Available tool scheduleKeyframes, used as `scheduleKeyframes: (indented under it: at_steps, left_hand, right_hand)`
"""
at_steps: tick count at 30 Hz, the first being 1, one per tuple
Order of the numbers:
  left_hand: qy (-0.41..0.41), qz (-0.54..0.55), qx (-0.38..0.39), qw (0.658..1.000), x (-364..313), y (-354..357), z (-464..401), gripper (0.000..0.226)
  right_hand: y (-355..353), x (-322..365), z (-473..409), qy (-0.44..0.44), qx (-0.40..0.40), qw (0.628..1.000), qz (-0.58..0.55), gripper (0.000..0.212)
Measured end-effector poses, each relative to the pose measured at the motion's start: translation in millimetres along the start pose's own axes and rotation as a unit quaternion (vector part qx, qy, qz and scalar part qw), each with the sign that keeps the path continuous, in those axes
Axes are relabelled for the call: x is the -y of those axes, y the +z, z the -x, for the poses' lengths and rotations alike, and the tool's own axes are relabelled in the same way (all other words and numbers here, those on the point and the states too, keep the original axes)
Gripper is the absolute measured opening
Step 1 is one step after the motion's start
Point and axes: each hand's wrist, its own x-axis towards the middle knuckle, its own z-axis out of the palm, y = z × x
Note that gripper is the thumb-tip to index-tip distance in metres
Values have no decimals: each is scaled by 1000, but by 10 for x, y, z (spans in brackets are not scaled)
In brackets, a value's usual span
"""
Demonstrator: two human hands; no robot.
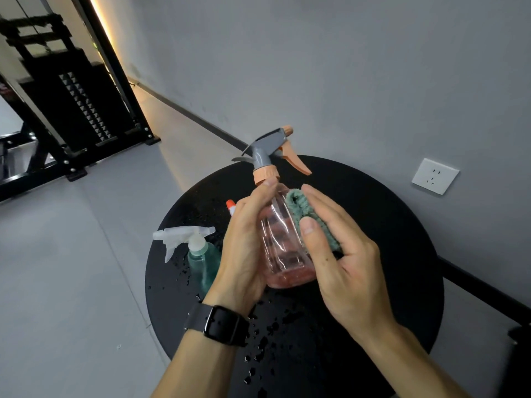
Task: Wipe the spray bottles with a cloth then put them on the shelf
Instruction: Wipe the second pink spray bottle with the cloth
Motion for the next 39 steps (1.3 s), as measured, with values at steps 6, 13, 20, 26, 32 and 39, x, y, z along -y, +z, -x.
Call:
scheduleKeyframes:
  at_steps: [6, 13, 20, 26, 32, 39]
  left_hand:
    - [11, 4, 5, 1000, -33, -14, 10, 37]
    - [-43, -49, 39, 997, 23, 111, 103, 56]
    - [-1, -75, 49, 996, 19, 215, 199, 49]
    - [33, -10, 41, 999, -24, 211, 182, 49]
    - [64, 3, 21, 998, -79, 173, 154, 41]
    - [79, -14, 11, 997, -61, 190, 152, 33]
  right_hand:
    - [43, -15, 45, -91, 3, 994, 56, 38]
    - [-10, 0, -48, -120, -1, 987, 106, 37]
    - [-104, 56, -148, -72, -7, 995, 68, 35]
    - [-71, 72, -76, -5, -14, 1000, -25, 38]
    - [-32, 47, 31, 9, -19, 998, -56, 41]
    - [-56, 66, 6, 19, -28, 996, -83, 41]
